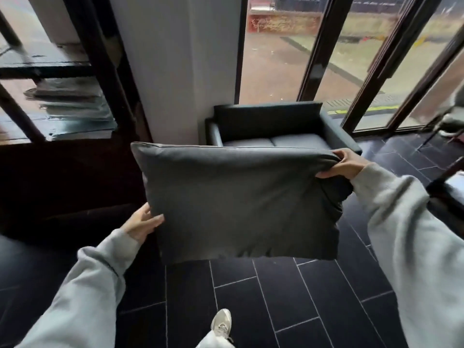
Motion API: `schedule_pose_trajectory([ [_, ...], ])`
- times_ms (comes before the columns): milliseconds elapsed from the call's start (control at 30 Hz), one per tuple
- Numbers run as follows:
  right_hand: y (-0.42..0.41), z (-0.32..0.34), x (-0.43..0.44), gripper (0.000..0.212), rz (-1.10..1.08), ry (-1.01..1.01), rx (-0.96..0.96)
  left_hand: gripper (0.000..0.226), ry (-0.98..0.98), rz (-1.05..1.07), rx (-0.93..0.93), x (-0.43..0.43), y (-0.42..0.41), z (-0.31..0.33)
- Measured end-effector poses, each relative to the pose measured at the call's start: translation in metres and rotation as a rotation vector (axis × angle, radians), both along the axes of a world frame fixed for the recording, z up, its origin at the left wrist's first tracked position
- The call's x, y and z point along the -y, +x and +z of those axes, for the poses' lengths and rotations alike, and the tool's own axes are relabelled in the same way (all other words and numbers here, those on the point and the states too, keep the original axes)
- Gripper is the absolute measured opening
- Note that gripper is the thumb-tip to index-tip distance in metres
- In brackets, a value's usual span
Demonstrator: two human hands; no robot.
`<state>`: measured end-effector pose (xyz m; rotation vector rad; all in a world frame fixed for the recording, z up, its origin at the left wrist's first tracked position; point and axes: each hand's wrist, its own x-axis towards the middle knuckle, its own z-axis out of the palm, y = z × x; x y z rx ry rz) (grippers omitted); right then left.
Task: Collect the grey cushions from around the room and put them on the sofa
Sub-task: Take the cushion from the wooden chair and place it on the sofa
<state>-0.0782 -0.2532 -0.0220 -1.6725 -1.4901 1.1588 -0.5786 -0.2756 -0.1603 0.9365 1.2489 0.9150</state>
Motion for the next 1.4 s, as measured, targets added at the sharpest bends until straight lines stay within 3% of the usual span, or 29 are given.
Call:
schedule_pose_trajectory([
  [33, 0.016, 0.006, -0.012, 0.037, -0.033, 0.000, -0.028, 0.062, -0.001, -0.026, -0.031, -0.022, 0.022, -0.003],
  [133, 0.061, 0.017, -0.044, 0.038, -0.149, -0.009, -0.025, 0.021, 0.028, 0.085, 0.026, -0.084, 0.085, -0.006],
  [200, 0.093, 0.014, -0.060, 0.030, -0.234, 0.005, -0.038, 0.006, -0.001, 0.164, 0.107, -0.123, 0.120, -0.003],
  [267, 0.125, -0.001, -0.069, 0.024, -0.421, 0.136, -0.256, 0.003, -0.028, 0.177, 0.135, -0.156, 0.145, -0.002],
  [333, 0.153, -0.023, -0.076, 0.041, -0.655, 0.209, -0.664, 0.008, -0.055, 0.147, 0.177, -0.187, 0.168, -0.006],
  [400, 0.175, -0.055, -0.080, 0.050, -0.730, 0.058, -0.821, 0.010, -0.085, 0.140, 0.204, -0.217, 0.194, -0.013],
  [500, 0.194, -0.109, -0.095, 0.064, -0.640, -0.175, -0.564, 0.009, -0.112, 0.172, 0.187, -0.261, 0.243, -0.025],
  [600, 0.226, -0.138, -0.138, 0.097, -0.647, -0.134, -0.330, 0.020, -0.091, 0.162, 0.142, -0.308, 0.293, -0.034],
  [733, 0.287, -0.155, -0.207, 0.068, -0.691, -0.124, -0.244, 0.020, -0.046, 0.082, -0.028, -0.364, 0.351, -0.045],
  [867, 0.349, -0.159, -0.267, 0.035, -0.679, -0.105, -0.232, 0.075, -0.025, 0.009, -0.146, -0.410, 0.406, -0.040],
  [933, 0.380, -0.158, -0.298, 0.031, -0.658, -0.104, -0.208, 0.083, -0.031, 0.056, -0.165, -0.429, 0.432, -0.042],
  [1167, 0.461, -0.172, -0.401, 0.020, -0.638, -0.153, -0.191, 0.067, -0.060, 0.171, -0.183, -0.511, 0.508, -0.054],
  [1300, 0.496, -0.184, -0.475, 0.019, -0.635, -0.154, -0.134, 0.028, -0.048, 0.209, -0.213, -0.588, 0.551, -0.072],
  [1400, 0.519, -0.191, -0.537, 0.020, -0.661, -0.139, -0.104, 0.021, -0.025, 0.196, -0.222, -0.655, 0.581, -0.084],
])
